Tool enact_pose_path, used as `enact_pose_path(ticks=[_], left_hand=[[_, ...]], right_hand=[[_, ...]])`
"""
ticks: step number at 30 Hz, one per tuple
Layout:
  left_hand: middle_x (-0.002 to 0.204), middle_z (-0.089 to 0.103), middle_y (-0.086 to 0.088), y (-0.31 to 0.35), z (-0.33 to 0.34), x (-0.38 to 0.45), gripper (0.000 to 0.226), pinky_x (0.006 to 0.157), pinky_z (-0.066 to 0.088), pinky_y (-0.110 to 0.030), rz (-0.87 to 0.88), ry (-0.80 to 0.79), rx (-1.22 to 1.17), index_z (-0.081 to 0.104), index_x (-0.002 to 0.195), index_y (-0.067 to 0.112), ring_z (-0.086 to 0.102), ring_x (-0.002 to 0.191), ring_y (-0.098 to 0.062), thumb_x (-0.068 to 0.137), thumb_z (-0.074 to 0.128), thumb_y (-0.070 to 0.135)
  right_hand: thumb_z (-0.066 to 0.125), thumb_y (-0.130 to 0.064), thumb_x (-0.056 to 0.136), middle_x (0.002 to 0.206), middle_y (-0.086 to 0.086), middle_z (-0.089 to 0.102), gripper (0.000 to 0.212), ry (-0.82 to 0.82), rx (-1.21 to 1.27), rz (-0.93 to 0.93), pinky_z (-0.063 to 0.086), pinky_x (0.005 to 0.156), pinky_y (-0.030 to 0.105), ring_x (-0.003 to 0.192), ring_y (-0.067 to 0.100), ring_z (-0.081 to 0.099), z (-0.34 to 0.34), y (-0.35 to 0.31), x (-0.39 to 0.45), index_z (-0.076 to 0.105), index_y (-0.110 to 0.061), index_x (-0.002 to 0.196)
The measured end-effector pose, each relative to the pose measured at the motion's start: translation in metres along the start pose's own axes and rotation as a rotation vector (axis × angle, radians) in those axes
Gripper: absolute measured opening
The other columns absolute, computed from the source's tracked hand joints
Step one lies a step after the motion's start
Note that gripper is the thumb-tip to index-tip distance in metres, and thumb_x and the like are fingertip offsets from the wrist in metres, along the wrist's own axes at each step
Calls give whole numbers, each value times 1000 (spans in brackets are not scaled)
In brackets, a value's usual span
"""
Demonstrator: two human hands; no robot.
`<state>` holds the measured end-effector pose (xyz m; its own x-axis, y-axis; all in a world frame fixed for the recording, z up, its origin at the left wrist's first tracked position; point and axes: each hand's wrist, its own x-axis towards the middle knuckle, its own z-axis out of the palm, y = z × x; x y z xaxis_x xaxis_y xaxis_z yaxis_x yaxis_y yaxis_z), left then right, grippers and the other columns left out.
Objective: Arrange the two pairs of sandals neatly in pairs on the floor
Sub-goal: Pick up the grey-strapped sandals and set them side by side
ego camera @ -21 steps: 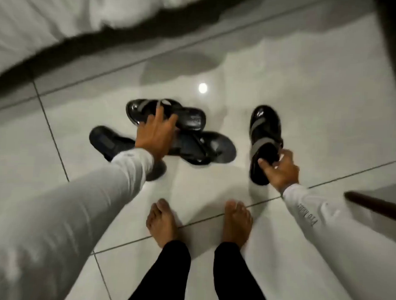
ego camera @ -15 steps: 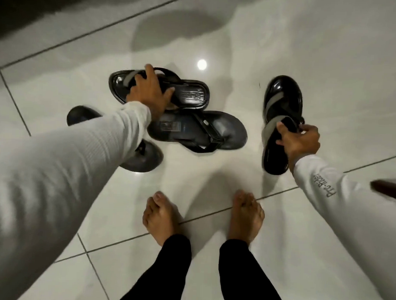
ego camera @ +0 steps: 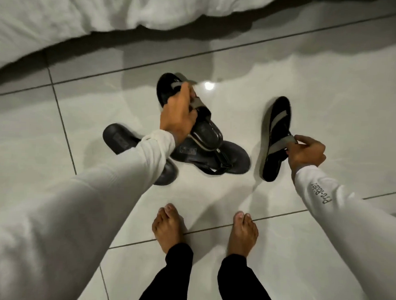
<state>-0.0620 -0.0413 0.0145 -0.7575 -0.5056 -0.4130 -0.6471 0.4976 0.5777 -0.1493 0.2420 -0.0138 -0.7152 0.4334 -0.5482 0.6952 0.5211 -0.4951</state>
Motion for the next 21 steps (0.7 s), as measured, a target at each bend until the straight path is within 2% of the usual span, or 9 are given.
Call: enact_pose_path(ticks=[3,7,10,13,15,17,19,21], left_hand=[[110,69,-5,29,3,-16,35,82,57,-48,46,-34,7,51,119,16,67,96,-32,87,64,9],[108,68,-4,64,25,-38,34,84,56,-49,4,-113,-32,54,114,19,66,94,-33,85,68,11],[115,67,-6,87,52,-46,43,89,54,-47,-50,-126,-74,54,124,19,66,100,-32,85,73,16],[126,62,-11,107,85,-49,50,97,50,-48,-145,-59,-101,49,135,21,62,113,-34,90,68,22],[135,59,-14,121,107,-49,54,107,45,-46,-258,32,-198,47,143,20,58,123,-34,92,65,22],[138,59,-15,139,126,-45,60,112,44,-43,-456,140,-365,45,148,21,57,127,-33,92,65,22],[132,63,-11,163,139,-39,59,106,52,-44,-669,235,-603,49,147,23,62,123,-34,90,64,26],[118,67,-7,185,151,-32,51,95,58,-46,-848,331,-802,59,136,22,68,110,-37,86,63,27]], right_hand=[[68,-19,82,118,15,71,24,6,-17,-27,52,106,35,120,34,63,-23,-17,-4,79,-19,103],[60,-11,85,91,9,73,30,-7,-155,-166,50,104,31,117,32,62,-50,-32,0,76,-15,110],[65,-16,83,79,7,72,29,-135,-389,-381,51,94,30,98,30,62,-68,-39,19,76,-12,110],[68,-25,81,83,14,74,27,-316,-761,-691,57,82,39,88,39,67,-92,-53,52,76,-17,106],[68,-25,79,93,13,74,34,-434,-1007,-885,57,82,42,94,40,68,-108,-66,75,74,-20,113],[67,-21,78,96,11,75,30,-530,-1159,-1079,57,75,41,93,39,70,-122,-83,96,74,-16,107],[65,-17,79,100,7,75,18,-612,-1294,-1220,55,72,40,96,35,70,-132,-99,114,73,-15,96],[62,-17,83,104,3,72,17,-681,-1442,-1354,54,76,40,101,31,67,-137,-110,130,72,-19,97]])
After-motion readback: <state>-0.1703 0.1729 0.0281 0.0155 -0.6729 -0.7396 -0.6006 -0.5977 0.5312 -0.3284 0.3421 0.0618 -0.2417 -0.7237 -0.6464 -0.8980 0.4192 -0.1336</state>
